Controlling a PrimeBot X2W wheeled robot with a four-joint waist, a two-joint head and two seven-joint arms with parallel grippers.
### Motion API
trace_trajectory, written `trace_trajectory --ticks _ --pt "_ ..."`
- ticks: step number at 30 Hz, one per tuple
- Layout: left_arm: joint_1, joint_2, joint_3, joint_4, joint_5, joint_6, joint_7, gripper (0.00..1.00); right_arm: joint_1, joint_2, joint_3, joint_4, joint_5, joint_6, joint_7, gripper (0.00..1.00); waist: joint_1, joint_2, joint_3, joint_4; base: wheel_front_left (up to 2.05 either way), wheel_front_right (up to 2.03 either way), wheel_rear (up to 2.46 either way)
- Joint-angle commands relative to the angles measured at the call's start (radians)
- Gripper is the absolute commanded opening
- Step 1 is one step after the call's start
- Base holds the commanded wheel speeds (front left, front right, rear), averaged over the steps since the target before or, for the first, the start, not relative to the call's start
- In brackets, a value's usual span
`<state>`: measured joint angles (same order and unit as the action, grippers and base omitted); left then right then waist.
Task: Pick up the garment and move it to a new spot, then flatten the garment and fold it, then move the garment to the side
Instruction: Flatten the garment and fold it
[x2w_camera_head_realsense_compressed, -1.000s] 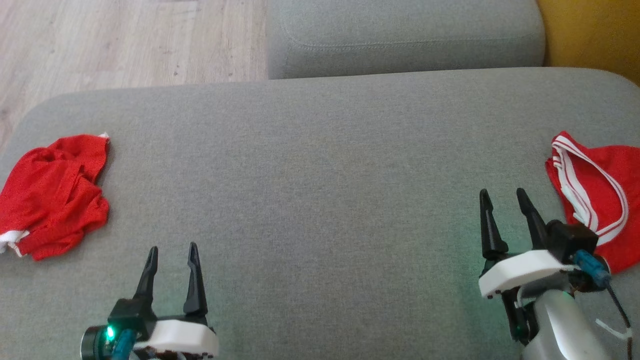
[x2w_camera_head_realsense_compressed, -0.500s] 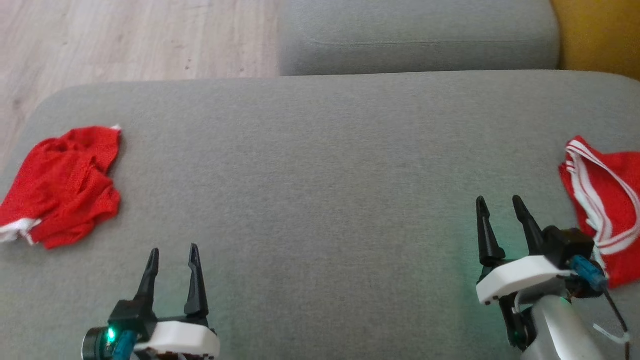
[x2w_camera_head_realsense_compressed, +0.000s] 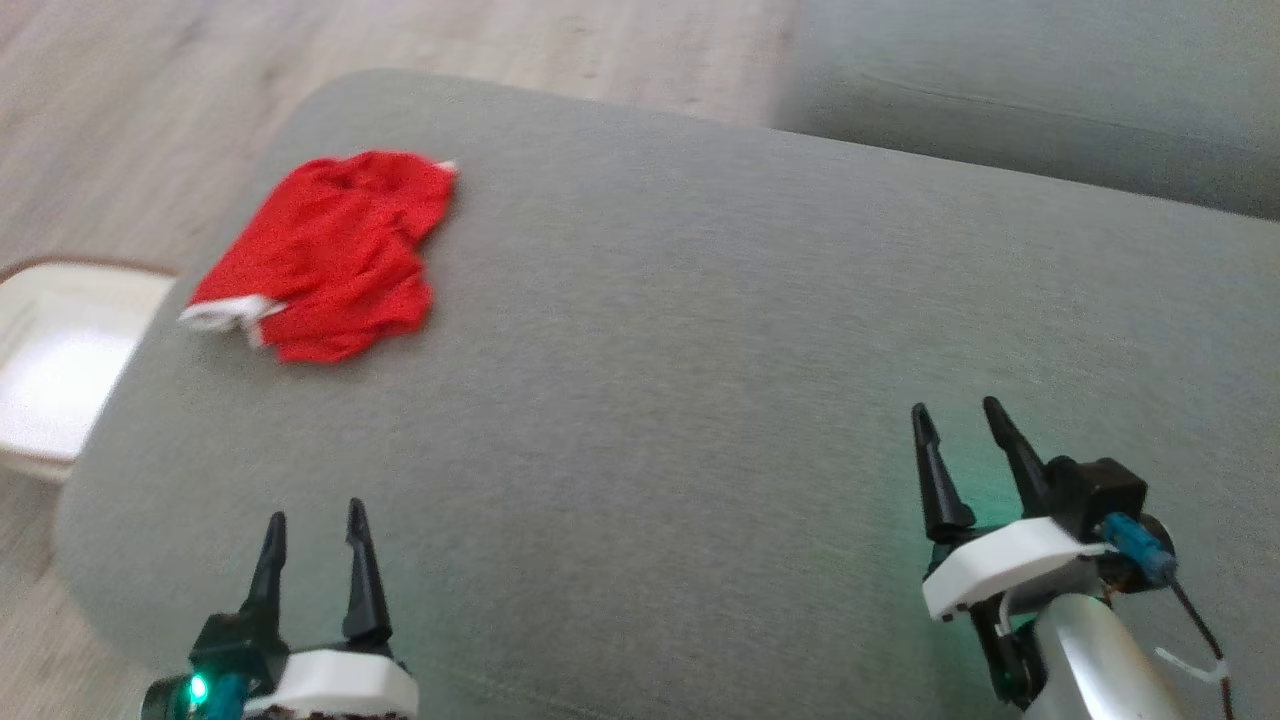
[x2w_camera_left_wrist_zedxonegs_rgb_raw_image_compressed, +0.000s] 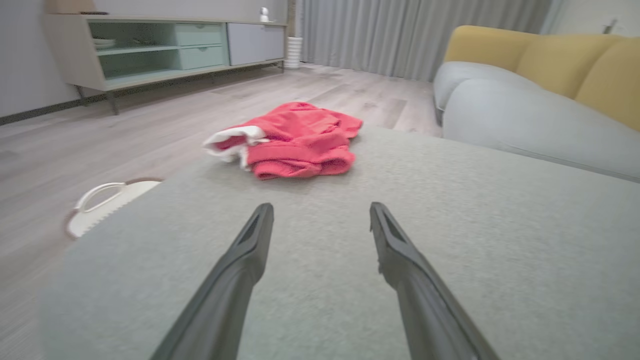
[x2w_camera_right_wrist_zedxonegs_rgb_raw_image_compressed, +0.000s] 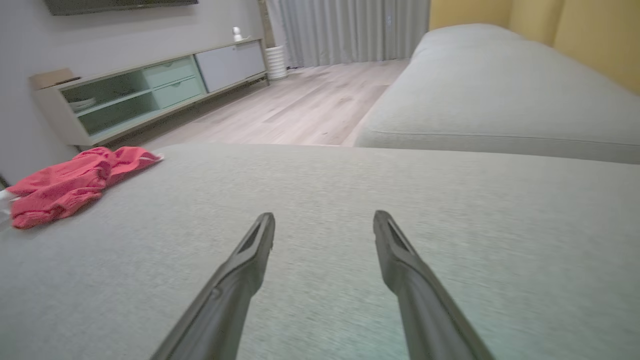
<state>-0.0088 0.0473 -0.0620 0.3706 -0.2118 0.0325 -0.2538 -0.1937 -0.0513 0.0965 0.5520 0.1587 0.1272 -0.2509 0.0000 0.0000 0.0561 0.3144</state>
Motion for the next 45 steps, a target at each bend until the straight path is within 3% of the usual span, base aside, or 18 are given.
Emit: trace_trajectory --ticks 1,9,20,22,29,31,37,45 --pt "-0.012 0.003 0.039 -0.028 -0.007 0.005 -0.008 1.00 -0.024 0.001 0.031 -0.025 0.007 0.003 -0.011 1.00 0.0000 0.0000 0.014 0.082 0.00 0.00 0.00" --pt "0.016 0.003 0.100 -0.034 -0.015 0.005 -0.008 1.00 -0.036 0.001 0.090 -0.022 0.024 0.003 -0.011 1.00 0.0000 0.0000 0.033 0.151 0.00 0.00 0.00" --pt "-0.100 0.003 0.194 -0.038 -0.007 -0.016 -0.008 1.00 -0.106 0.001 0.121 -0.059 -0.008 0.003 -0.011 1.00 0.0000 0.0000 0.150 0.102 0.00 0.00 0.00" --pt "-0.151 0.011 0.213 -0.022 -0.008 -0.042 -0.008 1.00 -0.123 0.001 0.126 -0.076 -0.023 0.003 -0.011 1.00 0.0000 0.0000 0.184 0.091 0.00 0.00 0.00" --pt "-0.384 0.093 0.256 0.134 -0.042 -0.131 -0.008 1.00 -0.180 -0.001 0.163 -0.142 -0.067 0.003 -0.011 1.00 0.0000 0.0000 0.300 0.045 0.00 0.00 0.00" --pt "-0.415 0.103 0.254 0.154 -0.043 -0.136 -0.008 1.00 -0.186 -0.004 0.169 -0.152 -0.069 0.003 -0.011 1.00 0.0000 0.0000 0.313 0.037 0.00 0.00 0.00" --pt "-0.592 0.209 0.232 0.333 -0.086 -0.160 -0.008 1.00 -0.212 -0.031 0.195 -0.213 -0.073 0.003 -0.011 1.00 0.0000 0.0000 0.384 -0.012 0.00 0.00 0.00" --pt "-0.716 0.289 0.112 0.487 -0.223 -0.163 0.039 1.00 -0.216 -0.070 0.197 -0.277 -0.073 0.003 0.002 1.00 0.0000 0.0000 0.441 -0.067 0.00 0.00 0.00"
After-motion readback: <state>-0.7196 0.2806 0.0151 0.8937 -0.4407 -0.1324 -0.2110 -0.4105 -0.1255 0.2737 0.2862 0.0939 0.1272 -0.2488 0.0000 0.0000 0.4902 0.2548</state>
